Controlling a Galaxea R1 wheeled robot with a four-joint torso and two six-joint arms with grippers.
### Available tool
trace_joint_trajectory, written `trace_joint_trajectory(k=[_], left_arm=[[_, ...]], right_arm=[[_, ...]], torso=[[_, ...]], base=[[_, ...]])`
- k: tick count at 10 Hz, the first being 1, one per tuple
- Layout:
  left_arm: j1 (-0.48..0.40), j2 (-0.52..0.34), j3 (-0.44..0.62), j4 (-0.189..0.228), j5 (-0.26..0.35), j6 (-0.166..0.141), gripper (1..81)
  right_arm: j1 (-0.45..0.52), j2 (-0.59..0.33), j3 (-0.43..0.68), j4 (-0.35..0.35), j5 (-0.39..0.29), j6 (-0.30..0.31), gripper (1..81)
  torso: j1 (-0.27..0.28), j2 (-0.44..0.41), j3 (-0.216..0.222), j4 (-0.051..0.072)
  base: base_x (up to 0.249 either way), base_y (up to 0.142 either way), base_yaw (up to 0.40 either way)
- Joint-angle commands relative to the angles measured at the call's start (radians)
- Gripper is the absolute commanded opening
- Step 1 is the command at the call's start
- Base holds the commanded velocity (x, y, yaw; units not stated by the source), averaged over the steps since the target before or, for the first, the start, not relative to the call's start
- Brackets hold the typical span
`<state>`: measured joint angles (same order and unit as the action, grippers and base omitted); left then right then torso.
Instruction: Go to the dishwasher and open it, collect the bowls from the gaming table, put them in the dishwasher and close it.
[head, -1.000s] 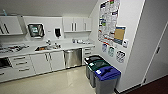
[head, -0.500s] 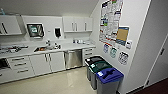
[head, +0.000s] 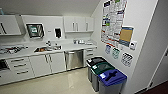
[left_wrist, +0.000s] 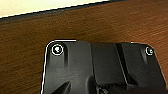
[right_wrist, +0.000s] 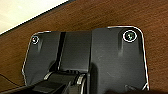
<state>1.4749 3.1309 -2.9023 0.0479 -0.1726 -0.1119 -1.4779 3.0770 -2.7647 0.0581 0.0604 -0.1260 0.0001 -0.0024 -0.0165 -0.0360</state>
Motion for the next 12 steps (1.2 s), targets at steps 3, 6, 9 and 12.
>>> trace_joint_trajectory(k=[3,6,9,12], left_arm=[[-0.052,0.003,-0.003,-0.008,0.042,-0.003,81.1],[-0.052,0.003,-0.005,-0.008,0.042,-0.003,81.1],[-0.051,0.005,-0.005,-0.008,0.042,-0.003,81.1],[-0.051,0.003,-0.003,-0.008,0.042,-0.003,81.1]], right_arm=[[0.052,-0.001,0.004,-0.003,-0.048,-0.001,81.1],[0.052,-0.001,0.002,-0.001,-0.047,-0.001,81.1],[0.050,-0.005,0.001,-0.001,-0.047,0.002,81.1],[0.053,-0.001,0.005,-0.006,-0.048,-0.001,81.1]], torso=[[0.000,0.000,0.000,0.000],[0.000,0.000,0.000,0.000],[0.000,0.000,0.000,0.000],[0.000,0.000,0.000,0.000]], base=[[0.111,0.079,0.000],[0.111,0.079,0.000],[0.111,0.079,0.000],[0.111,0.079,0.000]])
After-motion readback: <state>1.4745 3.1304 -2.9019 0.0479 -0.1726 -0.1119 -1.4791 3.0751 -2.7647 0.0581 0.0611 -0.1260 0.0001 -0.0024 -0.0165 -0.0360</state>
